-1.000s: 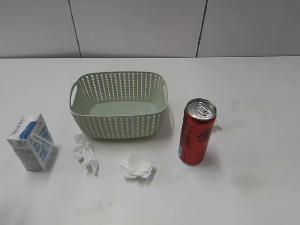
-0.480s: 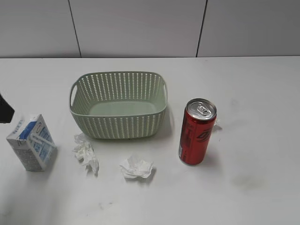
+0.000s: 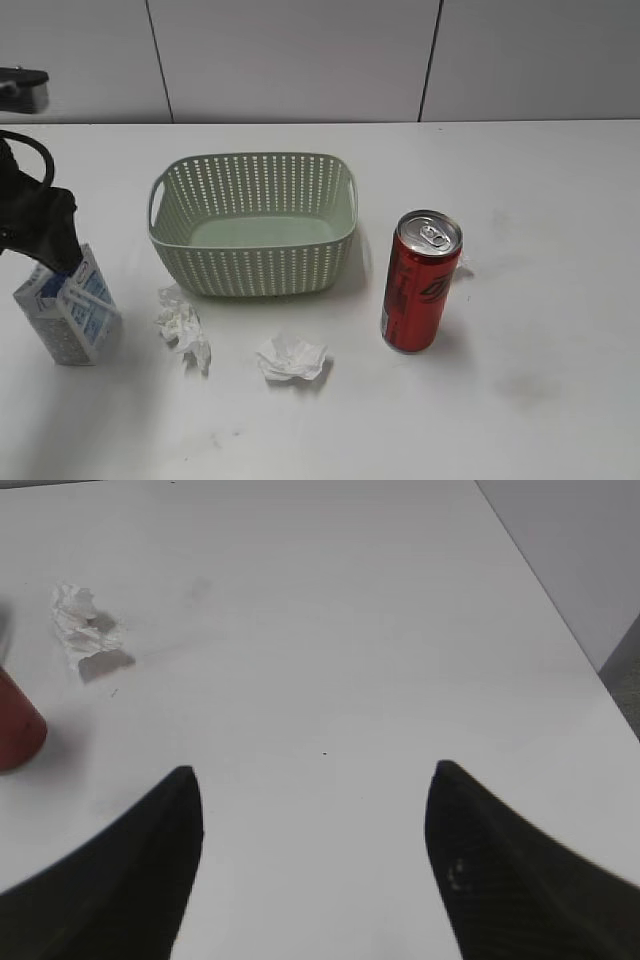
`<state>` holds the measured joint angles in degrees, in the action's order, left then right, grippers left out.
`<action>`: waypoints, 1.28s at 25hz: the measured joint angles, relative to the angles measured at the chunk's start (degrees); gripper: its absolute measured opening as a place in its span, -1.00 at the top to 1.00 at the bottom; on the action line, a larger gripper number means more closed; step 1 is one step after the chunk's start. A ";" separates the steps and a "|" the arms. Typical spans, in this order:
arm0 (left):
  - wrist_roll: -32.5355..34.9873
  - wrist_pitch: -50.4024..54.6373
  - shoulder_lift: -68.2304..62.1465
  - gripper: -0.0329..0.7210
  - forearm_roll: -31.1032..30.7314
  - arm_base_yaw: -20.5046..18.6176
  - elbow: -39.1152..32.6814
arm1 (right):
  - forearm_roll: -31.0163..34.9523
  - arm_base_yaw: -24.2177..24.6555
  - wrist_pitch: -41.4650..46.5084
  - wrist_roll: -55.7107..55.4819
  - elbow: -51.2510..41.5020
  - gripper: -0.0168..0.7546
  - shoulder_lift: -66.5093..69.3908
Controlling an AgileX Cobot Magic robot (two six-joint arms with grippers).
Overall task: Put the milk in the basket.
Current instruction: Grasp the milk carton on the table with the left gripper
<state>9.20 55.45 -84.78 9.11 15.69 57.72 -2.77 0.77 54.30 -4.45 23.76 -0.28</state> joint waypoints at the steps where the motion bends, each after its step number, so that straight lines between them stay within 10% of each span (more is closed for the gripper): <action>1: 0.00 0.00 -1.41 -0.78 -0.05 0.01 0.25 | 0.00 0.00 0.00 0.00 0.00 -0.48 0.00; 16: -0.20 -4.65 -14.22 -0.74 0.62 0.06 0.66 | 0.00 0.00 0.00 0.00 0.00 -0.48 0.00; 26: -0.20 -4.90 -16.32 0.01 0.62 0.06 0.72 | 0.00 0.00 0.00 0.00 0.00 -0.48 0.00; 32: -0.21 -3.83 -16.32 0.04 0.63 0.06 1.16 | 0.00 0.00 0.00 0.00 0.00 -0.48 0.00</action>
<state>8.99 51.62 -101.10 9.75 15.75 58.88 -2.77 0.77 54.30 -4.45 23.76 -0.28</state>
